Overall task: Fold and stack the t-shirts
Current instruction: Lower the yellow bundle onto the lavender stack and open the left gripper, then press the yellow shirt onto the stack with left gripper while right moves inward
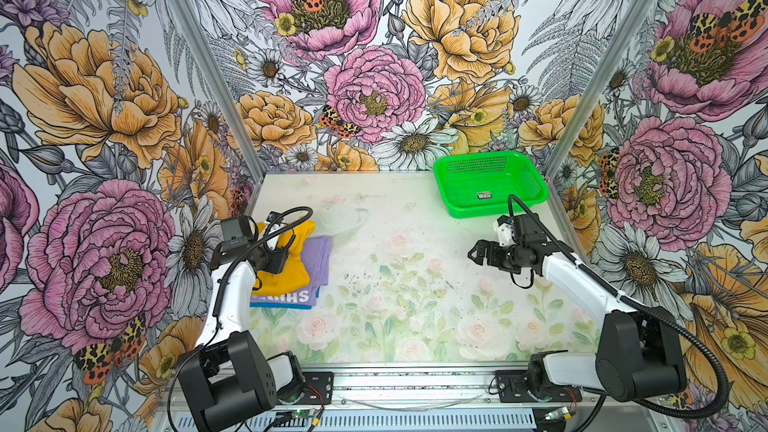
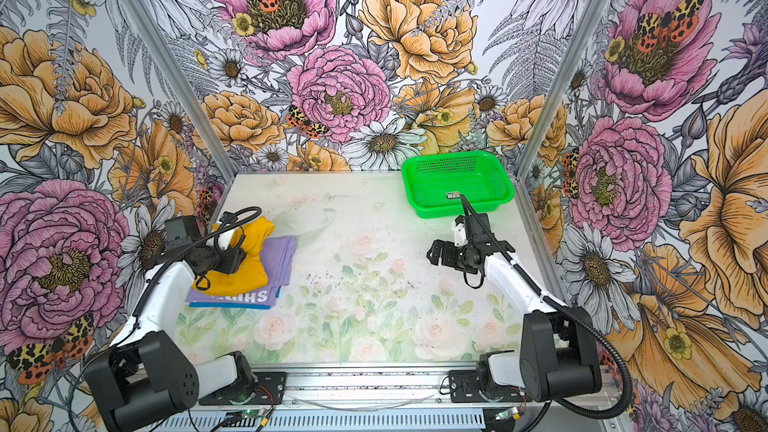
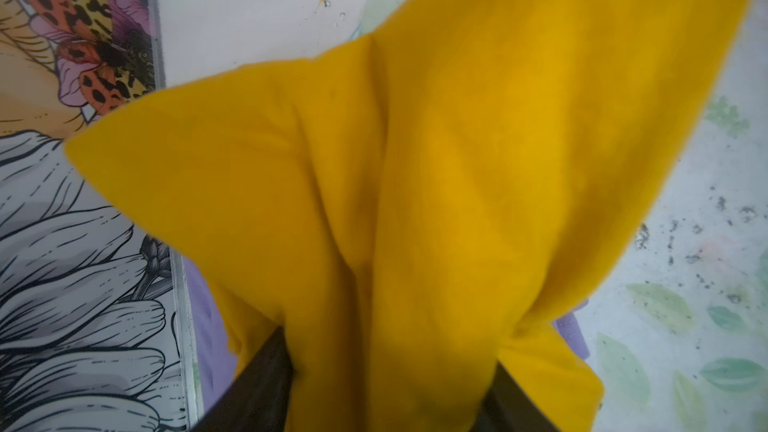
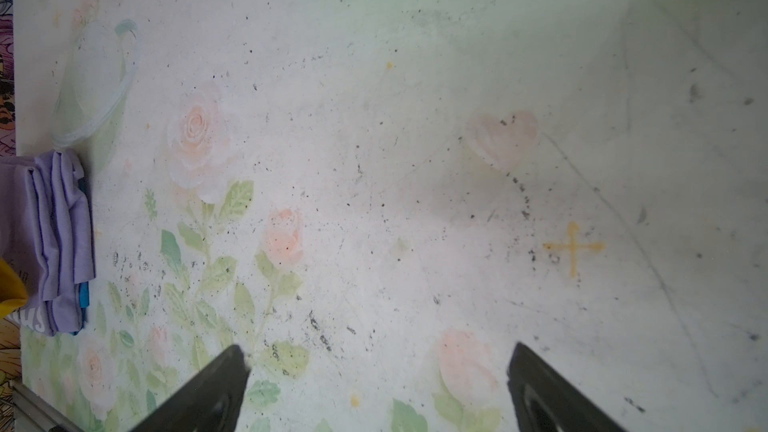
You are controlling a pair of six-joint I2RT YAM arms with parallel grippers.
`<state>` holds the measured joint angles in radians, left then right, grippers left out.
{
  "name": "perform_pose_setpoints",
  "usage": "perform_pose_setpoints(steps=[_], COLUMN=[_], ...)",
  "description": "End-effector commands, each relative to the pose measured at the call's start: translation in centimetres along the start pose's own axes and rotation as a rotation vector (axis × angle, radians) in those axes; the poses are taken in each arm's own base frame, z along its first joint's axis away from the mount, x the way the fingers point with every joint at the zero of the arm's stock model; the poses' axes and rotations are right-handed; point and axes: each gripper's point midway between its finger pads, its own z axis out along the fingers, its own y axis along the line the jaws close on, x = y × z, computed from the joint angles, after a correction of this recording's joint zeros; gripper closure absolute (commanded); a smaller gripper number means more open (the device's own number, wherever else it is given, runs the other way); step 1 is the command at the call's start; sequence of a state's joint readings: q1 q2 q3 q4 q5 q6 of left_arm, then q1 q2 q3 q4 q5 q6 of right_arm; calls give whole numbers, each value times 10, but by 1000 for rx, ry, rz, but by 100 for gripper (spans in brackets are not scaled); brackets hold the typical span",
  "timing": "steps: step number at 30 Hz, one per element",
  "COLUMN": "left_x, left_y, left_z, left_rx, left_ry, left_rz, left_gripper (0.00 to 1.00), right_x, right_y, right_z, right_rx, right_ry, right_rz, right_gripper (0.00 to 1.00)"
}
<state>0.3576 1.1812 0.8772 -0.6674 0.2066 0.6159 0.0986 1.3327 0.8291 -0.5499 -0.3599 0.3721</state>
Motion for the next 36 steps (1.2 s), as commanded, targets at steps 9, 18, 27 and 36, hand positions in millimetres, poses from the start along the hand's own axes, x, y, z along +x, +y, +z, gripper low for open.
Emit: perform_pose_setpoints(steps=[9, 18, 27, 36], left_x=[-38, -18, 64, 89], left_y=[46, 50, 53, 56], left_z=[-62, -89, -70, -46], left_rx=[-281, -328, -498, -507], left_ry=[-198, -208, 79, 181], left_rz=[-189, -666, -990, -1128], left_gripper=[1, 1, 1, 1], right_x=[6, 35, 62, 61], right_y=[62, 209, 270, 272], right_z=[6, 35, 53, 46], right_rx=[-92, -273, -366, -380], right_ry=[33, 116, 186, 186], right_rz=[-222, -538, -641, -636], right_gripper=[1, 0, 0, 1])
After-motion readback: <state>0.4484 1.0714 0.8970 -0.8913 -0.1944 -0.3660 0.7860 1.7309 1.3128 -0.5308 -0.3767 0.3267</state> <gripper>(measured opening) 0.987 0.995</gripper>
